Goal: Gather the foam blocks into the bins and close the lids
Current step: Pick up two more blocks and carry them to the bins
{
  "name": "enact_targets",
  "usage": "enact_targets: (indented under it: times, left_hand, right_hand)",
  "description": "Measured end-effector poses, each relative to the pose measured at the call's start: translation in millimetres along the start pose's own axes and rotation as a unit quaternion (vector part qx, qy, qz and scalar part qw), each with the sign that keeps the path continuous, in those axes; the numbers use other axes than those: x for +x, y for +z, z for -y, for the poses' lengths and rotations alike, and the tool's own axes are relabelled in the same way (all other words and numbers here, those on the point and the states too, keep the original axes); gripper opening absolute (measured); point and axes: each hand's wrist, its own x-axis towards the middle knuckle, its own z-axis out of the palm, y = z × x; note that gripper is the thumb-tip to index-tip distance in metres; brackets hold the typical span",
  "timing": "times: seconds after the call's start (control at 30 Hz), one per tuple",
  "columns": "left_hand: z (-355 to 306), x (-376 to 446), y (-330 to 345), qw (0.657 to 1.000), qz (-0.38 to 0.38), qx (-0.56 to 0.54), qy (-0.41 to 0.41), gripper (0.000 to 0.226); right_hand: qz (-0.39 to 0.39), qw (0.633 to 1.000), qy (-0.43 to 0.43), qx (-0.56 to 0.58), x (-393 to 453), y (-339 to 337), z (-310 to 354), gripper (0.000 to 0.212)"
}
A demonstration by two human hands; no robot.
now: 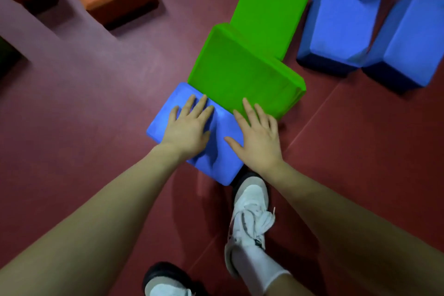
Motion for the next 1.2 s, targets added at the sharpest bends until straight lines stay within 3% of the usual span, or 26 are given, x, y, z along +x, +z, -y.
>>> enact_targets:
  times: [0.2,0.4,0.53,0.63,0.73,0.93,1.07,1.2]
  left_hand:
    - [13,14,15,0.997,-0.038,0.038,0.06,0.084]
    - [46,-30,34,0.997,-0.066,-0.016,0.023,0.085]
    - [60,-62,56,0.996,-0.086,-0.025,0.011,0.087]
    - [59,-74,60,0.996,-0.085,-0.037,-0.001,0.088]
    - [60,-84,60,0.996,-0.086,-0.033,-0.002,0.087]
    - [61,-108,53,0.989,-0.131,0.028,0.068,0.067]
    - [61,-111,47,0.991,-0.061,0.044,0.106,0.061]
    - [65,-107,42,0.992,-0.002,0.039,0.121,0.06]
  right_hand:
    - [-0.031,0.998,0.035,-0.028,-9,34,5,0.08]
    - [0.017,1.0,0.018,0.011,-21,38,30,0.087]
    - [0.108,0.992,0.031,0.053,-26,37,45,0.101]
    - [0.138,0.989,0.028,0.048,-30,38,54,0.1]
    - [0.089,0.995,0.007,0.046,-38,39,58,0.096]
    - [-0.053,0.996,-0.055,0.051,-81,41,64,0.078]
    - [-0.075,0.994,-0.079,0.008,-94,33,60,0.063]
    - [-0.079,0.992,-0.099,-0.015,-94,31,56,0.061]
